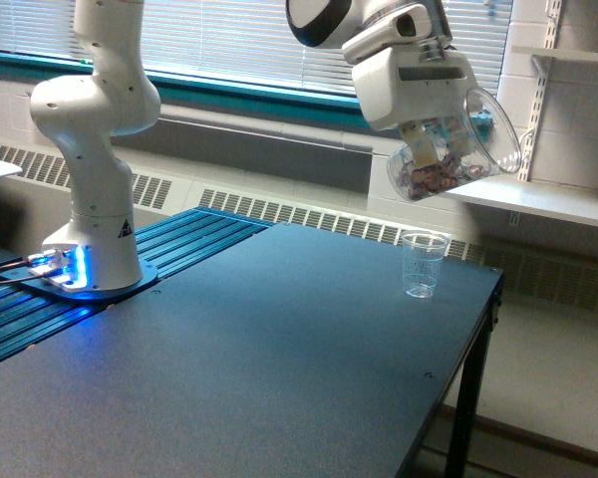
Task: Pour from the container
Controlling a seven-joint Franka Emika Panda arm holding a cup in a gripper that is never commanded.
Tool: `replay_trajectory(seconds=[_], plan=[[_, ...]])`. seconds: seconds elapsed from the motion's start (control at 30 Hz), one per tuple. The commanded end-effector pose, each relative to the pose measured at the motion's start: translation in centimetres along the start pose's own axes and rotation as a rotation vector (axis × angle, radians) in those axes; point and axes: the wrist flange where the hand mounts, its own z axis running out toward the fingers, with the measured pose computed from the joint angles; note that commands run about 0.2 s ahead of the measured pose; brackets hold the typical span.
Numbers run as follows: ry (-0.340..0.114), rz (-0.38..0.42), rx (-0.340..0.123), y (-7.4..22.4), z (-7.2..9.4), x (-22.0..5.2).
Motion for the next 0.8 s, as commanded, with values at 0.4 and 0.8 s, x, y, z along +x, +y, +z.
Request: replay_trajectory(seconds=[0.4, 0.8], plan=[[-0.012, 0.156, -0.044, 2.8, 0.9, 0.3], [-0.13, 0.096, -0.013, -2.1, 0.9, -10.4]])
